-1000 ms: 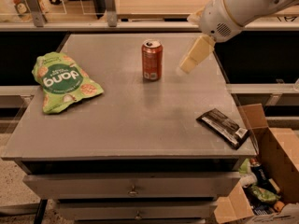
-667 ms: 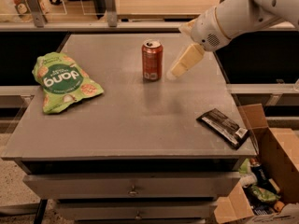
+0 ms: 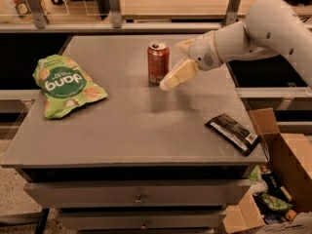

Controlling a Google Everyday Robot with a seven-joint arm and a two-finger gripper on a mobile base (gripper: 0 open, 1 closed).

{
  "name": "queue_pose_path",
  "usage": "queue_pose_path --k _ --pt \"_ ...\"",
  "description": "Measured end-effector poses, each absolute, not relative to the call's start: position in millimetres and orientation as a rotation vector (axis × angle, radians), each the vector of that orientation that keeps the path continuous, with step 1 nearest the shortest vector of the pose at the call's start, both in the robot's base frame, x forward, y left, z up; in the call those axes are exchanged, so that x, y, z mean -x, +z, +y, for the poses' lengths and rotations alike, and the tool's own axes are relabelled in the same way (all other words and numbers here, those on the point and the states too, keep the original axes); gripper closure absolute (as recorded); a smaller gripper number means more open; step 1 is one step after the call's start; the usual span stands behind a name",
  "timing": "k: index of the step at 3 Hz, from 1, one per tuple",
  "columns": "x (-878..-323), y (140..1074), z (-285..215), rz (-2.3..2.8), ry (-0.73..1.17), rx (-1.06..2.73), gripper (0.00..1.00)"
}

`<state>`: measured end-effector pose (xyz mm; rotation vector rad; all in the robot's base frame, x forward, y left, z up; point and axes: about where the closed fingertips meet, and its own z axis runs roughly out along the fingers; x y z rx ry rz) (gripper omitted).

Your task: Knock coke can over

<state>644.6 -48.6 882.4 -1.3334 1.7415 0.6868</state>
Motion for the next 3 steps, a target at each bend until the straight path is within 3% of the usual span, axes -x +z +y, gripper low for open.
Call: queue_pose_path --k 2,3 --pt "-661.3 873.1 -19.6 1.659 0.842 1.204 0.00" --pt "-666.6 868.9 -3.8 1.616 0.903 1.160 0.16"
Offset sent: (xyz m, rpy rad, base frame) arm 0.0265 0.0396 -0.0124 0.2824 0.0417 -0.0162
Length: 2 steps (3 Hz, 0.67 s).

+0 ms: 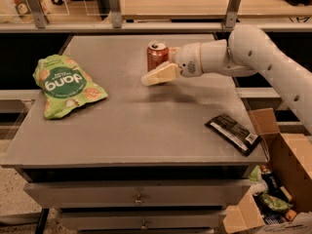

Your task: Knock coke can over

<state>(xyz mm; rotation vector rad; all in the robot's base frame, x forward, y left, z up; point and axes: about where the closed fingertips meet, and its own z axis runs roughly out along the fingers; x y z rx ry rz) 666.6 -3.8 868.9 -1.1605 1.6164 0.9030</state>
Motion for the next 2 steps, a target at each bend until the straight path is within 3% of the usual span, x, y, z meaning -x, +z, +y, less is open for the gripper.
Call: queue_pose_path --k 2 --pt "-666.0 877.7 17.6 1.505 0.947 1.156 0.65"
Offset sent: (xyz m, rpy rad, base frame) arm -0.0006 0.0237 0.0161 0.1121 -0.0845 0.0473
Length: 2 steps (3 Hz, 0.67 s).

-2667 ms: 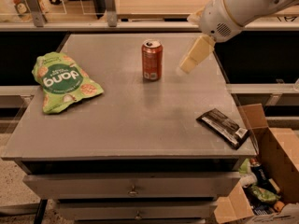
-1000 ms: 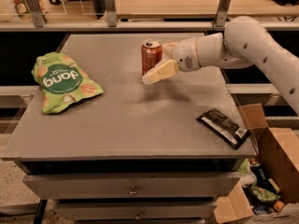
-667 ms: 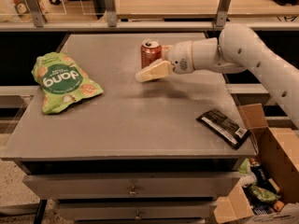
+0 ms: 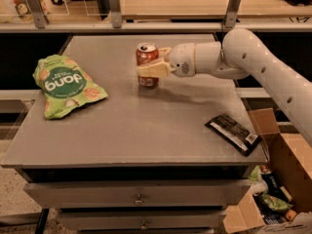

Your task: Knock coke can over

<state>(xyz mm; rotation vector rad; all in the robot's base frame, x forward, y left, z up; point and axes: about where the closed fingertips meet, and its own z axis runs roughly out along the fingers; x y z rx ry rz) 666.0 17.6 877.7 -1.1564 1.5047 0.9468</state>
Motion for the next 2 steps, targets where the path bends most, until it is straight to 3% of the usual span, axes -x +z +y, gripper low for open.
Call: queue_pose_path --k 1,2 --pt "-664.7 888.5 21.8 1.516 0.909 1.202 0.86" --pt "-663.6 906.5 9.0 1.628 0.705 1.324 1.00"
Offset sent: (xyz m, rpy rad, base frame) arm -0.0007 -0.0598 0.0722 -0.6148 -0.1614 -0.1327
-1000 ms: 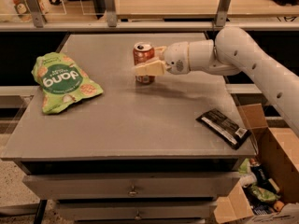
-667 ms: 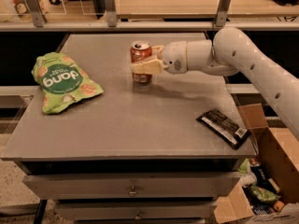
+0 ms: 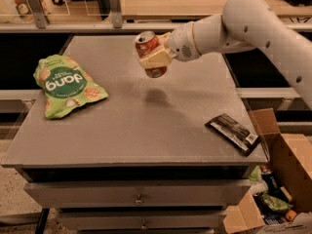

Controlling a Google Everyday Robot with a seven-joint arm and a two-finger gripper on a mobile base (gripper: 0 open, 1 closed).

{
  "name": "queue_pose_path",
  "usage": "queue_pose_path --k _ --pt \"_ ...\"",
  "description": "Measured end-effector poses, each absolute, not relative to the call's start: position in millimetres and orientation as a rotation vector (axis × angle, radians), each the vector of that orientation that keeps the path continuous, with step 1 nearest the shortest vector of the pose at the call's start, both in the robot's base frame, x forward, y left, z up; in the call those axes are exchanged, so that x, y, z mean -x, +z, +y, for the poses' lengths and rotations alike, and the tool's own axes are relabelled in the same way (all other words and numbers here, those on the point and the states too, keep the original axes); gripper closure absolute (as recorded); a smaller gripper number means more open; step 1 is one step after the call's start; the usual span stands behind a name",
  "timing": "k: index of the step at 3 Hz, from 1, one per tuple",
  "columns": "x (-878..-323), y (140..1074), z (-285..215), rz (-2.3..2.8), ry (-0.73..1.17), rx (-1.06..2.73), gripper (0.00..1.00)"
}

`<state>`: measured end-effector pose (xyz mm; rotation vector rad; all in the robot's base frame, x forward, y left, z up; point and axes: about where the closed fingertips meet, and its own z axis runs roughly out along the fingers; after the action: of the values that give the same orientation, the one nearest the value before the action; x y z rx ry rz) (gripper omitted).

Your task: Knock coke can over

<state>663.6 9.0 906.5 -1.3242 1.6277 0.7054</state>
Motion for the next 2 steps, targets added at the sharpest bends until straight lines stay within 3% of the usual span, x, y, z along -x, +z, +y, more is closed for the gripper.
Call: queue_pose_path --k 2 --pt "-655.3 915.8 -13.6 1.820 0.190 1.668 1.00"
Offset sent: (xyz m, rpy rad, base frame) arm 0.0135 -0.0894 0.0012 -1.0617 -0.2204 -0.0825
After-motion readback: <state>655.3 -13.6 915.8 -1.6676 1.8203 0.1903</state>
